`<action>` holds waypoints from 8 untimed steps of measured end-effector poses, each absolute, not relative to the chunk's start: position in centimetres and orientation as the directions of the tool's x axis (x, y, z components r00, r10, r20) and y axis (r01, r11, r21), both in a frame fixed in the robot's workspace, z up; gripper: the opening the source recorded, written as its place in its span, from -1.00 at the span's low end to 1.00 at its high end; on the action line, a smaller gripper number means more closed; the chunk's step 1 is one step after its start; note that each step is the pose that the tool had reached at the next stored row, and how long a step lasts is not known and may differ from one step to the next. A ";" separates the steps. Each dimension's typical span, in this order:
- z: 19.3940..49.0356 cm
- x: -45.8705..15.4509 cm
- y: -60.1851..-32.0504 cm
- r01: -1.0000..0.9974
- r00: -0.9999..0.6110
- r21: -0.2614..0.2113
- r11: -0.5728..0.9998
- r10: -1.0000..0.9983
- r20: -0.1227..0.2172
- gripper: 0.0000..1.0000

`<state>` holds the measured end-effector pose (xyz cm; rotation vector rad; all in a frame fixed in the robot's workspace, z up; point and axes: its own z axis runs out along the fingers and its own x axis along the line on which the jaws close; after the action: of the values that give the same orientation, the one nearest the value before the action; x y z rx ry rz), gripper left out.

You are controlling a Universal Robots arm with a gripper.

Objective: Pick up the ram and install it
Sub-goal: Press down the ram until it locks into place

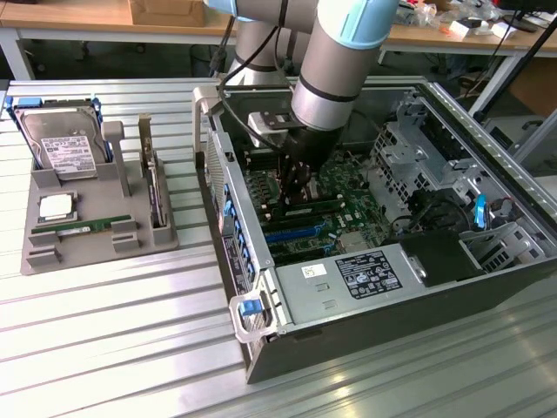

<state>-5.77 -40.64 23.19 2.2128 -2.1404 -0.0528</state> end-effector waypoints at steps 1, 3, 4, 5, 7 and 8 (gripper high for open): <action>23.2 -5.8 -40.6 -0.997 0.034 0.068 -0.033 -0.999 0.018 -0.80; 23.1 -5.8 -40.7 -0.997 0.034 0.069 -0.033 -0.999 0.019 -0.80; 22.8 -5.8 -40.7 -0.997 0.034 0.070 -0.033 -0.999 0.020 -0.80; 22.8 -5.8 -40.8 -0.997 0.034 0.069 -0.033 -0.999 0.020 -0.80; 25.1 -5.8 -40.8 -0.997 0.034 0.068 -0.033 -0.999 0.019 -0.80; 25.2 -5.6 -40.8 -0.997 0.034 0.068 -0.033 -0.999 0.019 -0.80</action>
<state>-5.64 -40.77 25.25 2.2134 -2.1405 -0.0523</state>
